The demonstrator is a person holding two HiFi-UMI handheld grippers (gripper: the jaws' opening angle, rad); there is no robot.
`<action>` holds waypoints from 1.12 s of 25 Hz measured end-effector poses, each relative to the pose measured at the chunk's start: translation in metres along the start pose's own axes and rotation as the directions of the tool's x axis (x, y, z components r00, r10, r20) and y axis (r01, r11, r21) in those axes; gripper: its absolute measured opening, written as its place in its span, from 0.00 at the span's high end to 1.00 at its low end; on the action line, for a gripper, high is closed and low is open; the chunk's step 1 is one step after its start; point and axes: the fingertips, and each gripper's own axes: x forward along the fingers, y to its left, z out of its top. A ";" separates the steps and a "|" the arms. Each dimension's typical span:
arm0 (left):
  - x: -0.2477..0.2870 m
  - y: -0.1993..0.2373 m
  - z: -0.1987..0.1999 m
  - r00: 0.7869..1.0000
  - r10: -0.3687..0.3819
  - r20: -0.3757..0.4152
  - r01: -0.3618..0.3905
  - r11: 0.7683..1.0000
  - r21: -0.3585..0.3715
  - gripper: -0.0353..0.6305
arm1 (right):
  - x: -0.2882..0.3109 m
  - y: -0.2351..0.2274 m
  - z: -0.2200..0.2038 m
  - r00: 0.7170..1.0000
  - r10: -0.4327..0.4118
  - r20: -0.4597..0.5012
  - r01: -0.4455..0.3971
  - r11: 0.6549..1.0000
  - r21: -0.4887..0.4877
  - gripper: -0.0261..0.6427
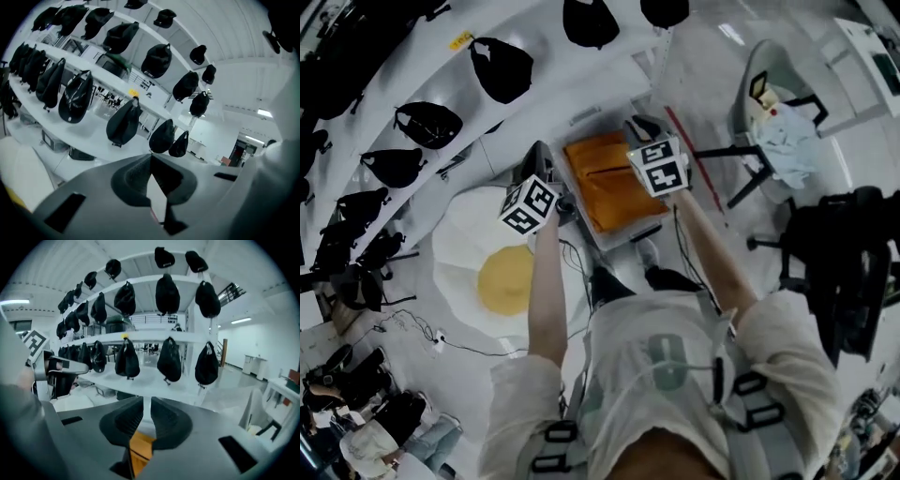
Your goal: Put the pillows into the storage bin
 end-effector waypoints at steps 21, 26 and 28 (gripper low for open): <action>-0.166 -0.147 0.081 0.934 0.028 0.356 -0.188 0.887 0.423 0.94 | -0.183 0.057 0.106 0.882 0.100 0.461 -0.079 0.995 -0.065 0.95; -0.178 -0.147 0.075 0.933 0.030 0.357 -0.195 0.879 0.436 0.94 | -0.185 0.064 0.089 0.894 0.112 0.434 -0.098 0.994 -0.054 0.95; -0.180 -0.146 0.076 0.931 0.029 0.365 -0.198 0.879 0.435 0.94 | -0.186 0.068 0.090 0.893 0.119 0.433 -0.102 0.993 -0.063 0.95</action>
